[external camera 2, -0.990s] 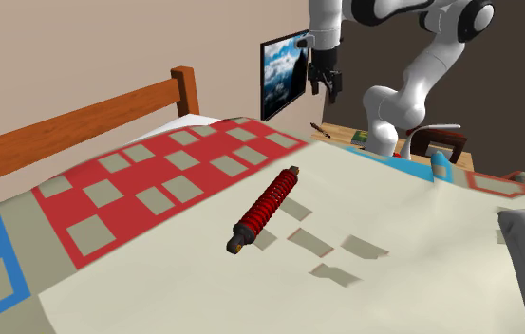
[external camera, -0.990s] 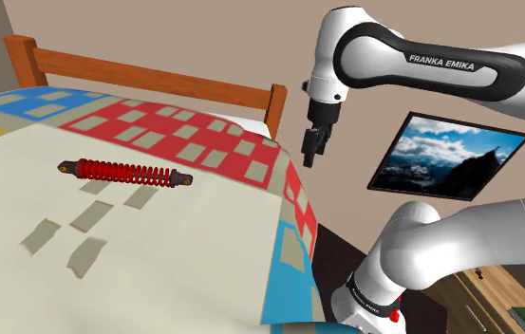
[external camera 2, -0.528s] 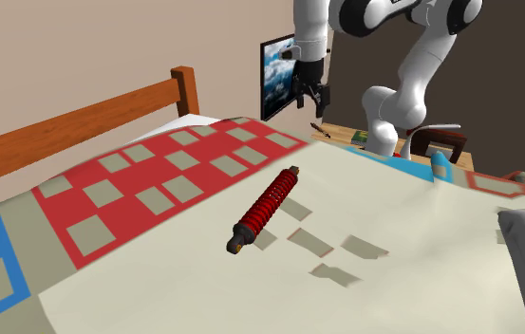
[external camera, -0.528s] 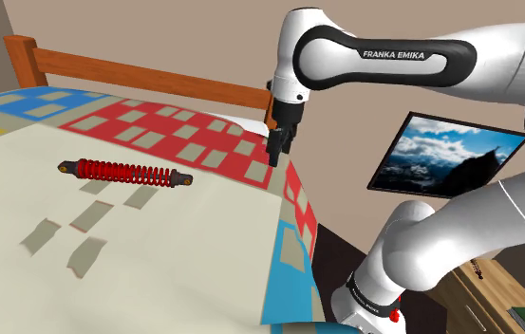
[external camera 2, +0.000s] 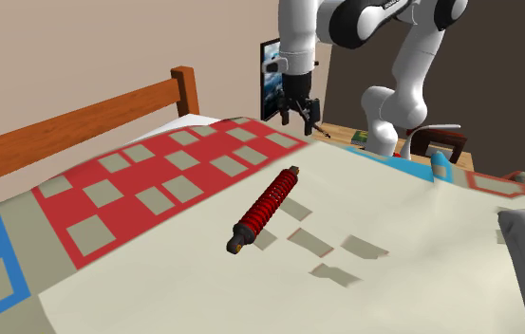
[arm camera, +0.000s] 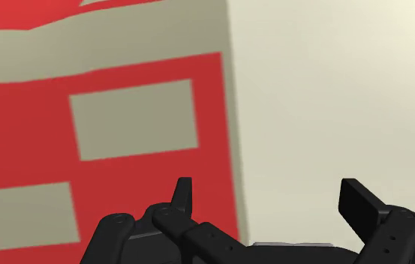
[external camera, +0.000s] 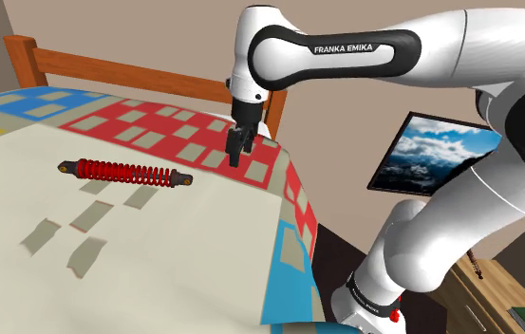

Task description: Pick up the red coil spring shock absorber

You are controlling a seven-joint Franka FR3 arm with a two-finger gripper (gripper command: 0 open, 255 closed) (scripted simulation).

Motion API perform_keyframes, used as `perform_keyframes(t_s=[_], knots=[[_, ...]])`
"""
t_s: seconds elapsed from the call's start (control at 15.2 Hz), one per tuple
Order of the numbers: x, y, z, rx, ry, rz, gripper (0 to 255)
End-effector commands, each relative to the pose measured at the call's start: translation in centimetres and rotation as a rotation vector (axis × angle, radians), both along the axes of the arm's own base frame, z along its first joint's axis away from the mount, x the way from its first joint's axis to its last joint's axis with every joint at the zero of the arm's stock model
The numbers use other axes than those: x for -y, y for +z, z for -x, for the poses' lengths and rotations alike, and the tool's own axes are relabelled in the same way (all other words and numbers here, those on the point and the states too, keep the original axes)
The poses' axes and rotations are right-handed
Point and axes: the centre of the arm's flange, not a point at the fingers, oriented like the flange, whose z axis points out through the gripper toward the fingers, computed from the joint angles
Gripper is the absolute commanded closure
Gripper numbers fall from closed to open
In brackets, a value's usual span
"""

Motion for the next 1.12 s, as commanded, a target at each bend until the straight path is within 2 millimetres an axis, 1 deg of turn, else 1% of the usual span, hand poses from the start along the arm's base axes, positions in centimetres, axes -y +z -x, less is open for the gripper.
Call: perform_keyframes(t_s=[0.0, 0.53, 1.06], knots=[[-1.8, -0.3, -1.7, 0.011, 0.030, -0.010, 0], [-9.6, -1.0, -7.6, 0.051, 0.147, -0.049, 0], [-18.0, -1.2, -12.5, 0.091, 0.265, -0.087, 0]])
